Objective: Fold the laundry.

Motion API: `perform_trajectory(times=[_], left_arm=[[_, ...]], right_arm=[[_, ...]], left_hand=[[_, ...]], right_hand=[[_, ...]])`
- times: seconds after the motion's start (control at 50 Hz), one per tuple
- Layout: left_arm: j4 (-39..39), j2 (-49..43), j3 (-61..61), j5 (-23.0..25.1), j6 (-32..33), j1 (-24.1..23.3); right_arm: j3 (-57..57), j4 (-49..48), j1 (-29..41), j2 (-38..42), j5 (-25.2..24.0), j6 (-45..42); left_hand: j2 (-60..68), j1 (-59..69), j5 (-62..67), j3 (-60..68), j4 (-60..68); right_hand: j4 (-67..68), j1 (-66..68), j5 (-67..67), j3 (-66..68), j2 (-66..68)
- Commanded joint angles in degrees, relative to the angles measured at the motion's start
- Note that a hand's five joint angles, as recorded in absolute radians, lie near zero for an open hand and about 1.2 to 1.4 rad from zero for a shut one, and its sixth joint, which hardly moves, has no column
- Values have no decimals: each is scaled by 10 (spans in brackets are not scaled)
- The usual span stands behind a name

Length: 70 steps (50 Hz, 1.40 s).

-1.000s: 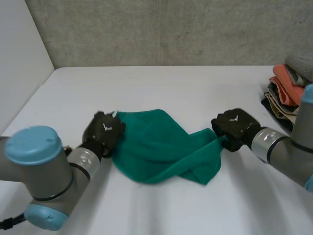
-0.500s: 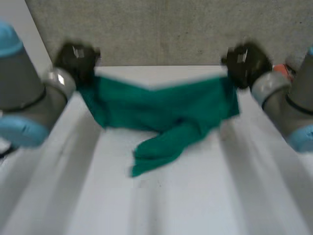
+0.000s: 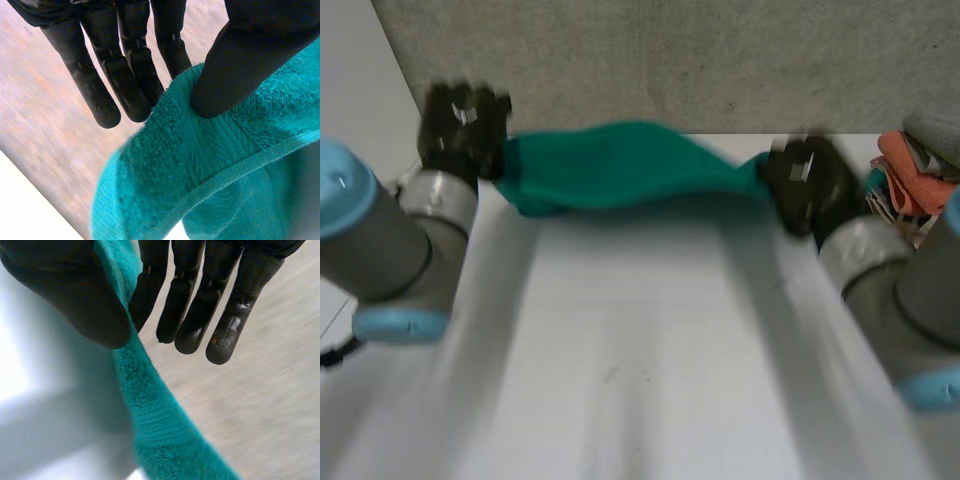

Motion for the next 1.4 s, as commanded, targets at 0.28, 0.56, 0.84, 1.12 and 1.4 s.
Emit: perform_trajectory(times=[0.28, 0.56, 0.84, 1.12, 1.4], left_arm=[[-5, -11, -98, -1, -1, -3], [-6, 2, -100, -1, -1, -3], [-6, -5, -101, -1, -1, -5], [-6, -4, -103, -1, -2, -5], [-6, -2, -104, -1, -2, -5]], right_arm=[[17, 159, -67, 43, -11, 128], [51, 188, -220, 88, -201, 48], [25, 135, -223, 179, -233, 11], [12, 88, -222, 198, -232, 17], [-37, 87, -222, 231, -226, 22]], left_hand=[[113, 144, 141, 116, 111], [113, 144, 141, 116, 111], [113, 144, 141, 116, 111], [113, 144, 141, 116, 111], [113, 144, 141, 116, 111]], right_hand=[[-576, -465, -567, -573, -570], [-397, -286, -389, -394, -391], [-334, -222, -325, -331, -327], [-214, -103, -206, -211, -208], [-186, -74, -177, -183, -179]])
